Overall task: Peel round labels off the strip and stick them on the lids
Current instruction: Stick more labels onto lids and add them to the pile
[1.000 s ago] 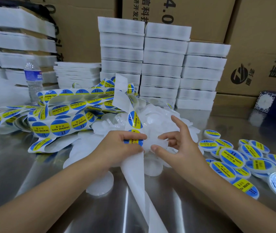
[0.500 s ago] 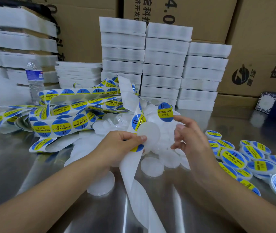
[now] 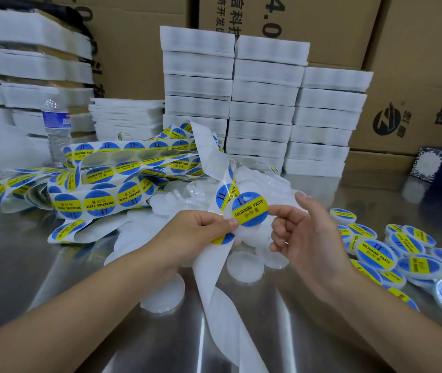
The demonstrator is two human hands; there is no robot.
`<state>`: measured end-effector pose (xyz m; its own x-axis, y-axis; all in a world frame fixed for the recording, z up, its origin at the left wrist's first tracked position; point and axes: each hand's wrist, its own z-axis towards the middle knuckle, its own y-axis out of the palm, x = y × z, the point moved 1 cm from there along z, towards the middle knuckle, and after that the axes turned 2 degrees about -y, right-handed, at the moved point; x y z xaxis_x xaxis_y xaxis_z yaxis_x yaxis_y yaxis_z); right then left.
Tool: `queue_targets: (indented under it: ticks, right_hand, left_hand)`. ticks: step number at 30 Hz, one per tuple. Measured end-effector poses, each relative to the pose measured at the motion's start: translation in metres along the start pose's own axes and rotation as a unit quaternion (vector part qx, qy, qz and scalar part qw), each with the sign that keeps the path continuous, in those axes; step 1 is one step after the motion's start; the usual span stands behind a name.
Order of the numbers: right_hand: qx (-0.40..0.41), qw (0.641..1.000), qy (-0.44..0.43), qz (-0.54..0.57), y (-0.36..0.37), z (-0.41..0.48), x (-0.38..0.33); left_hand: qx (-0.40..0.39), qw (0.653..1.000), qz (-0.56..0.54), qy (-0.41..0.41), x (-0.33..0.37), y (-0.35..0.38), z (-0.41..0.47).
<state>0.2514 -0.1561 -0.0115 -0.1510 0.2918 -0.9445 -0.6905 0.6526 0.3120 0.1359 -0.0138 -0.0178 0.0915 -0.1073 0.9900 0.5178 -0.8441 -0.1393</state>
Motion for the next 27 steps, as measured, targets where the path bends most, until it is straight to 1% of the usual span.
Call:
queue_targets:
  ticks: [11,27]
  right_hand:
    - [0.002,0.999,0.031,-0.016,0.0034,-0.0003,0.0026]
    - [-0.005,0.999,0.031,-0.014,0.0044,0.0,0.0035]
  left_hand:
    - [0.0,1.0,-0.008,-0.005,0.0026,0.0007,-0.0025]
    - [0.004,1.0,0.001,-0.002,0.0043,0.0011,-0.0024]
